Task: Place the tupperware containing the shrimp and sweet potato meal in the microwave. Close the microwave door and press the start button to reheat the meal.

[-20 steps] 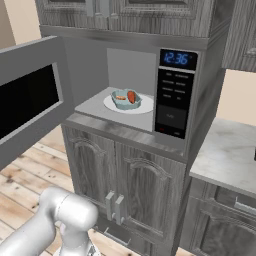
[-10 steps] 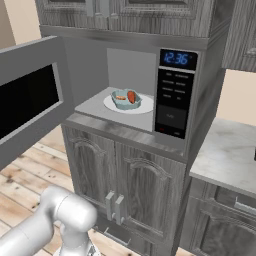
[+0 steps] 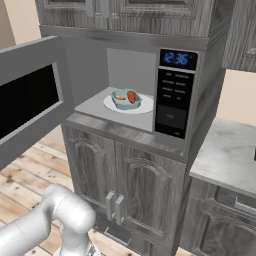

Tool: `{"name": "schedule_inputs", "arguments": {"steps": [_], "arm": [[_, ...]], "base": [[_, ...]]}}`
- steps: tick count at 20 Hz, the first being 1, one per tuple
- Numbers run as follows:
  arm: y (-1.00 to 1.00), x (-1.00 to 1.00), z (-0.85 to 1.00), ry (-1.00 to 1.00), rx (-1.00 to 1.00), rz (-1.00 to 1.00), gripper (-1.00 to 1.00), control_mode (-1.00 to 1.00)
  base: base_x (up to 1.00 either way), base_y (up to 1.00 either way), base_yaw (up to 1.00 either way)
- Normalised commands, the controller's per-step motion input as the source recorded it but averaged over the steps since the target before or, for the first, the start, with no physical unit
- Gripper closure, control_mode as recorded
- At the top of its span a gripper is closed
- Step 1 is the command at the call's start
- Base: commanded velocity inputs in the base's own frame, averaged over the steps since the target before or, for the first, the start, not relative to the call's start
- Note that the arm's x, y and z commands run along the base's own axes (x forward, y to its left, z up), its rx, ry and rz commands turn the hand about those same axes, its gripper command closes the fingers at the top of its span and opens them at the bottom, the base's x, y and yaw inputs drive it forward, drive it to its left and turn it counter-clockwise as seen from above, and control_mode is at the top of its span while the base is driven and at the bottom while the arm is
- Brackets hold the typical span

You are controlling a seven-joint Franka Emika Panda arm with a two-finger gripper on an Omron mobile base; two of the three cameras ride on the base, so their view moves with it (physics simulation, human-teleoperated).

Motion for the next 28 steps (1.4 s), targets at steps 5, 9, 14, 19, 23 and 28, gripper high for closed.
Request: {"name": "schedule_inputs", "arguments": {"steps": [5,9,14,19,23,28], "arm": [[0.13,0.6,-0.13,0.0,0.0,-0.12,-1.0,-1.0],[-0.06,0.47,-0.25,0.0,0.0,-0.23,-1.0,-1.0],[-0.42,0.15,-0.17,0.0,0.0,-0.35,-1.0,-1.0],[-0.94,-0.11,0.0,-0.08,0.1,-0.32,-1.0,-1.0],[-1.0,-0.16,0.0,-0.08,0.2,-0.21,-1.0,-1.0],[-1.0,-0.19,0.0,-0.08,0.23,-0.13,-1.0,-1.0]], "base": [[0.0,0.0,0.0],[0.0,0.0,0.0],[0.0,0.0,0.0],[0.0,0.0,0.0],[0.0,0.0,0.0],[0.0,0.0,0.0]]}}
